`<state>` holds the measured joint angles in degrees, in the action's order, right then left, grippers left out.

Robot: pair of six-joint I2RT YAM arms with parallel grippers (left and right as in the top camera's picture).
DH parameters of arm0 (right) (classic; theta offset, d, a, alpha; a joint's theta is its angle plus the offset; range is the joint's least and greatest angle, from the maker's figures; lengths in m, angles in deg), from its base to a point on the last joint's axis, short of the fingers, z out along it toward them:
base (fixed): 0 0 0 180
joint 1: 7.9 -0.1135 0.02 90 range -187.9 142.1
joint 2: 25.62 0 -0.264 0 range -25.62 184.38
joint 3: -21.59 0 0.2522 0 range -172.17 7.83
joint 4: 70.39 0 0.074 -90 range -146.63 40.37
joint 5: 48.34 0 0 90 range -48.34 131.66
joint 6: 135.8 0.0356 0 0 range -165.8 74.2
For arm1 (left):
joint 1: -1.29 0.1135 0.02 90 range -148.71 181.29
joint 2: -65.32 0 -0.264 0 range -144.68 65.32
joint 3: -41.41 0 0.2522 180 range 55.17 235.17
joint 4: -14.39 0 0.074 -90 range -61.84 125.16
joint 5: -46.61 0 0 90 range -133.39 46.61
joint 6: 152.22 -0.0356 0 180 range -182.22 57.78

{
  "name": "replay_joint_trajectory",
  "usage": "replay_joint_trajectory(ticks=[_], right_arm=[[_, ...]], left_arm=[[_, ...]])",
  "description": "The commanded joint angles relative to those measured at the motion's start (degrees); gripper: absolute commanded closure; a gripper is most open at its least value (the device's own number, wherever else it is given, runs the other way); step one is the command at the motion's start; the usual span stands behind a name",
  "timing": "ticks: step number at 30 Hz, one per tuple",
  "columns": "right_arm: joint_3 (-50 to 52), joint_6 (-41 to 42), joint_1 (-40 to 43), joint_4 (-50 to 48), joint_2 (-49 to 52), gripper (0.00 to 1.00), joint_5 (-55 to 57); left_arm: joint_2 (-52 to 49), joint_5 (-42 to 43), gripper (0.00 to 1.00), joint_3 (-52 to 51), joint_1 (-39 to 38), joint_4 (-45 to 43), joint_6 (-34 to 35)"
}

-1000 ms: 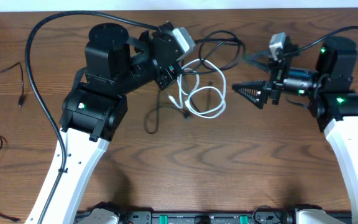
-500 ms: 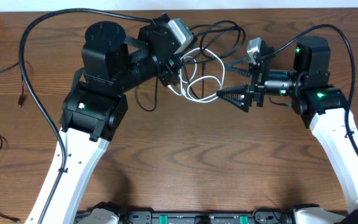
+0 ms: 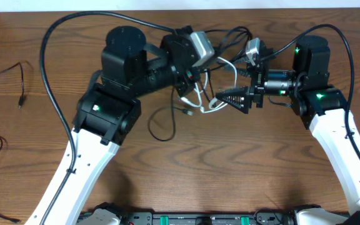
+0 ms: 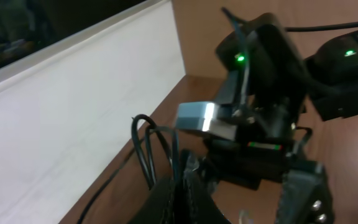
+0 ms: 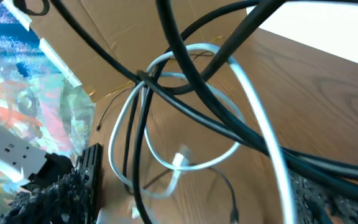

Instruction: Untangle cables

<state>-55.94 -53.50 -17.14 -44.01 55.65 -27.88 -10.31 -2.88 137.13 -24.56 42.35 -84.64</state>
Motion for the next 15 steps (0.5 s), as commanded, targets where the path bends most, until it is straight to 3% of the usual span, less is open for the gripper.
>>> replay_joint_trajectory(ticks=[1,2,4,5,9,15], right_arm=[[-1.0,0.4,-0.6,0.0,0.2,0.08,-1.1],[-1.0,0.4,-0.6,0.0,0.2,0.18,-1.1],[-1.0,0.4,-0.6,0.0,0.2,0.84,-1.1],[-1.0,0.4,-0.6,0.0,0.2,0.99,-1.1],[-1.0,0.4,-0.6,0.0,0.2,0.99,-1.1],[-1.0,2.4,2.1,0.0,0.2,0.99,-1.1]], left_arm=[[0.0,1.0,0.92,-0.1,-0.4,-0.7,0.7],[0.0,0.6,0.92,-0.1,-0.4,-0.7,0.7],[0.0,-0.1,0.93,-0.1,-0.2,-0.7,0.7],[0.0,-0.6,0.93,-0.1,-0.2,-0.7,0.7],[0.0,-4.0,0.93,-0.1,-0.2,-0.6,0.7],[0.0,-19.4,0.93,-0.1,-0.2,1.9,0.2]])
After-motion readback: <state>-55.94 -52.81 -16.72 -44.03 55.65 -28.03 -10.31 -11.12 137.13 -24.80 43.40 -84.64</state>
